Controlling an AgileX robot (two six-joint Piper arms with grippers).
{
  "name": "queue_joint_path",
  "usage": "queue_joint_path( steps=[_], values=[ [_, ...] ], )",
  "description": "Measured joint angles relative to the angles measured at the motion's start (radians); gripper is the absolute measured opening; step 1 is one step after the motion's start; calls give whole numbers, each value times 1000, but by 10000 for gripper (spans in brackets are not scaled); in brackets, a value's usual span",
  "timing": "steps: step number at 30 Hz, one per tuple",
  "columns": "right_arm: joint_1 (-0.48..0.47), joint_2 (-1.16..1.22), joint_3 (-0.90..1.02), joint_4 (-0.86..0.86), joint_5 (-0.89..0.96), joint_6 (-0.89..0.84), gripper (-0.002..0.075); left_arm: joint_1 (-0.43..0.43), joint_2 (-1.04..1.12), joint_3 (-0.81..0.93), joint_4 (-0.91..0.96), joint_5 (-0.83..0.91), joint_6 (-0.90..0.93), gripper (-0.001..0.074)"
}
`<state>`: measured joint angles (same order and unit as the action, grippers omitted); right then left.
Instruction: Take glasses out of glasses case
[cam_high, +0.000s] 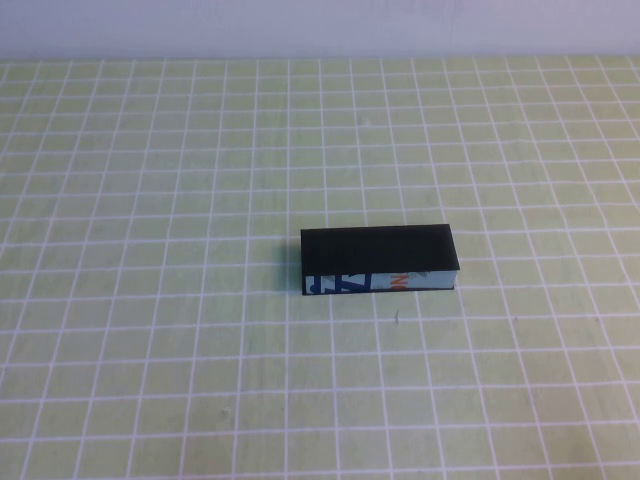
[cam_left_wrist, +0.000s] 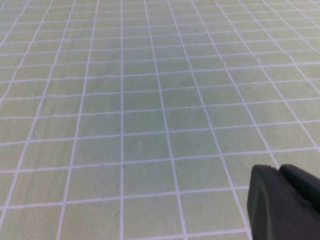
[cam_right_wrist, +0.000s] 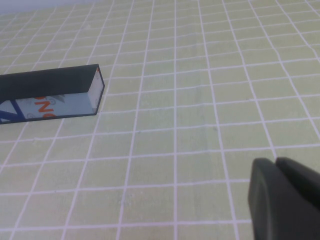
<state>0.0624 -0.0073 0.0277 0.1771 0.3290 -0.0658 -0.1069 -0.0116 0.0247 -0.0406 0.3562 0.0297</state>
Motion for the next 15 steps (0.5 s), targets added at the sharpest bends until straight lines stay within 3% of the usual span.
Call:
queue_joint_path(
  steps=[15],
  values=[
    [0, 0, 0, 0, 0, 0, -18, 0, 0, 0, -83, -15, 0, -4]
  ],
)
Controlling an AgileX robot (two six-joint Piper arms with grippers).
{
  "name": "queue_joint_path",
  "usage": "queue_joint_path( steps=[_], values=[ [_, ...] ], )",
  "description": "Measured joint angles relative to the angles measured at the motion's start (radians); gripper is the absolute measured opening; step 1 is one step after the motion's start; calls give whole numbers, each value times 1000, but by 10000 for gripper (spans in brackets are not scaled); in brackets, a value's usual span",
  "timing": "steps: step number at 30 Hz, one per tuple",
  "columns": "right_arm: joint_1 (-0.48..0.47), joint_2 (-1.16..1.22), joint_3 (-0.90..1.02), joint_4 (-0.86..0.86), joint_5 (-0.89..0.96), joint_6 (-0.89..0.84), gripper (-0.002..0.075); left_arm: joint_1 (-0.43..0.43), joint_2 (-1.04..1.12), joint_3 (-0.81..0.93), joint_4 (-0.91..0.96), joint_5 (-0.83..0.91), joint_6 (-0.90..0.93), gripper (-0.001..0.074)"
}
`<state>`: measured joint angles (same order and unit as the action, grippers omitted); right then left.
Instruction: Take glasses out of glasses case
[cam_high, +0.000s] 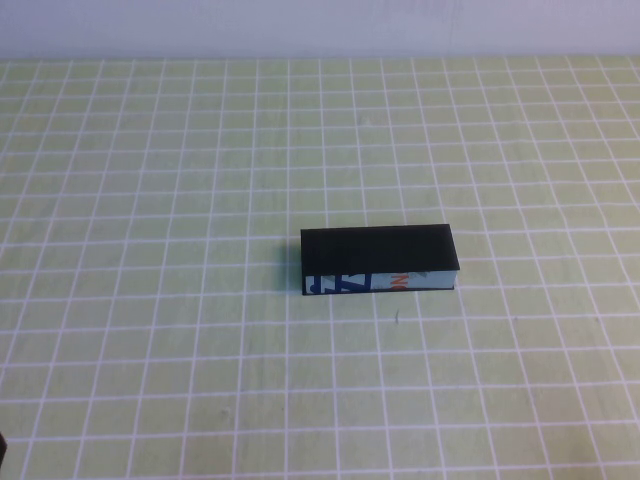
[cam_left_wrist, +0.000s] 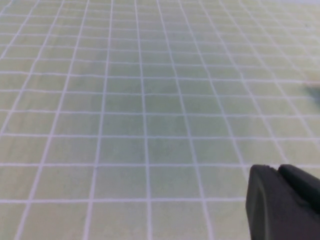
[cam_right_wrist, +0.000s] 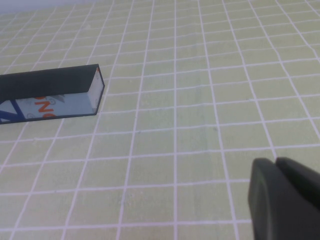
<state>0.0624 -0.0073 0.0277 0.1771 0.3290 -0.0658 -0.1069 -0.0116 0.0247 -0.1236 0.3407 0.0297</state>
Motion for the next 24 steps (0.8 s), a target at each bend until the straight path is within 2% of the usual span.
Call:
queue_joint_path(
  steps=[8, 15, 19, 24],
  values=[
    [0, 0, 0, 0, 0, 0, -18, 0, 0, 0, -470, -163, 0, -4],
    [0, 0, 0, 0, 0, 0, -18, 0, 0, 0, -590, -251, 0, -4],
    [0, 0, 0, 0, 0, 0, -18, 0, 104, -78, -591, -127, 4, -4],
    [0, 0, 0, 0, 0, 0, -18, 0, 390, -287, -531, 103, 51, -4]
  ],
)
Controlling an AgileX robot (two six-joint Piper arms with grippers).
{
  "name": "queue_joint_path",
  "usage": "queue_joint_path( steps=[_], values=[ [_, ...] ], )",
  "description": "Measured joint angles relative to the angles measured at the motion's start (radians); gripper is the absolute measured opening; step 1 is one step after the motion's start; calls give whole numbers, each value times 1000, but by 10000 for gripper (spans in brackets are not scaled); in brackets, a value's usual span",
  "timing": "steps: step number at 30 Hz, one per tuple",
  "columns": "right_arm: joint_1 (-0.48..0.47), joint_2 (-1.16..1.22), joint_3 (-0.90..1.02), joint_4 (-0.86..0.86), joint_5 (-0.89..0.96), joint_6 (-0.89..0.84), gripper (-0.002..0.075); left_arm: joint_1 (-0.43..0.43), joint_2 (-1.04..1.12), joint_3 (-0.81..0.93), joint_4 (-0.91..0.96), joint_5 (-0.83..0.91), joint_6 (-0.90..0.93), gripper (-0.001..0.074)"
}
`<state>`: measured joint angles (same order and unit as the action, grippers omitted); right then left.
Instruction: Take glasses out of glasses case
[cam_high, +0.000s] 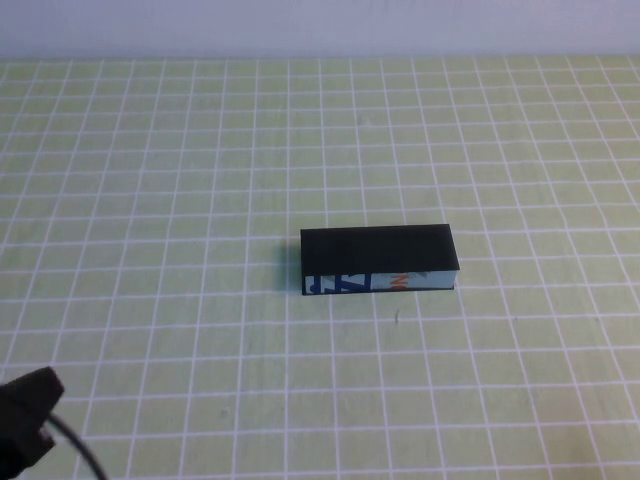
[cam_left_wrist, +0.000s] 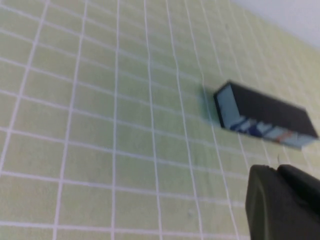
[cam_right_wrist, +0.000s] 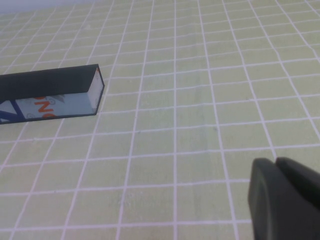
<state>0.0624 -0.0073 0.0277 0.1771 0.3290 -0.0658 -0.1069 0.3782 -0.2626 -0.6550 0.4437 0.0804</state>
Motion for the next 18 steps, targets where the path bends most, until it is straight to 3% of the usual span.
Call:
queue_joint_path(
  steps=[7, 18],
  values=[
    [0, 0, 0, 0, 0, 0, -18, 0, 419, -321, 23, 308, 228, -4],
    [0, 0, 0, 0, 0, 0, -18, 0, 913, -651, -151, 334, 572, -4]
  ],
)
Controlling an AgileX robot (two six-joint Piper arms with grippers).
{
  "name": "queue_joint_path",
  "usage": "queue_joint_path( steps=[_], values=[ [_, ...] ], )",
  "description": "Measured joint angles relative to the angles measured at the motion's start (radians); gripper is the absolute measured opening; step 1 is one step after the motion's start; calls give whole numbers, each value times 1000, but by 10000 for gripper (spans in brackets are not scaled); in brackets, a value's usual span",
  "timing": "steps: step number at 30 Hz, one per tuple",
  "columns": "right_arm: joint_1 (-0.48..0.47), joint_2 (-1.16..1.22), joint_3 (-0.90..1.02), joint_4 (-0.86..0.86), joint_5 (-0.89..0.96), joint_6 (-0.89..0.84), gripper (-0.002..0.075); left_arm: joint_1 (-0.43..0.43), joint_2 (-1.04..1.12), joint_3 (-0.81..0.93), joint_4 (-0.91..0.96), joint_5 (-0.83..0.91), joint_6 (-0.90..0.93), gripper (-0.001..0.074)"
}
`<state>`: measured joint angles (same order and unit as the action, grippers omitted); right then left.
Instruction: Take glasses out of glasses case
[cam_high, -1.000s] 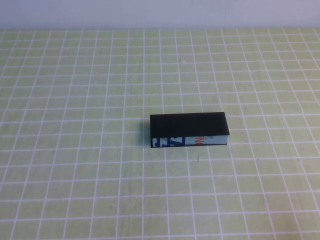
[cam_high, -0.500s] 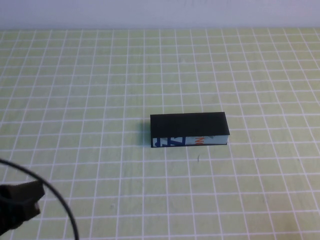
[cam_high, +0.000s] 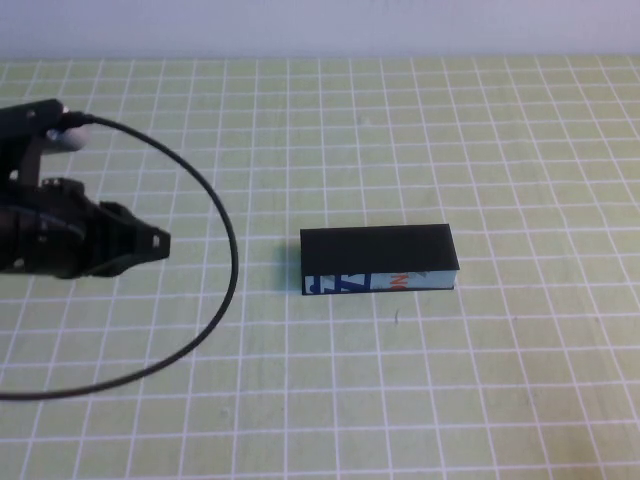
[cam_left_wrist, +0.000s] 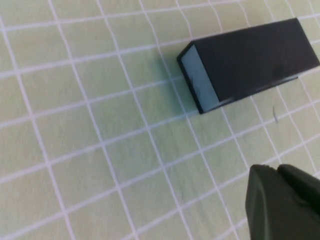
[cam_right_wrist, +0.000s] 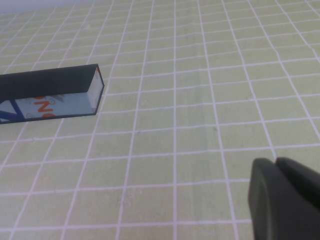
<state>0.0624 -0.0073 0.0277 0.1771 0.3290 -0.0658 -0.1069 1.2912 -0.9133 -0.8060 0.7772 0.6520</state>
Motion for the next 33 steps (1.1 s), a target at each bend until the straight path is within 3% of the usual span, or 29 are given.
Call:
queue_joint_path(
  steps=[4, 18, 25, 33],
  values=[
    [0, 0, 0, 0, 0, 0, -18, -14, 136, -100, -72, -11, 87, -4],
    [0, 0, 0, 0, 0, 0, -18, -200, 602, -507, -119, -63, 201, -4],
    [0, 0, 0, 0, 0, 0, -18, -218, 786, -653, -137, -65, 216, -4],
    [0, 0, 0, 2, -32, 0, -18, -218, 886, -688, -161, -67, 226, -4]
  ],
)
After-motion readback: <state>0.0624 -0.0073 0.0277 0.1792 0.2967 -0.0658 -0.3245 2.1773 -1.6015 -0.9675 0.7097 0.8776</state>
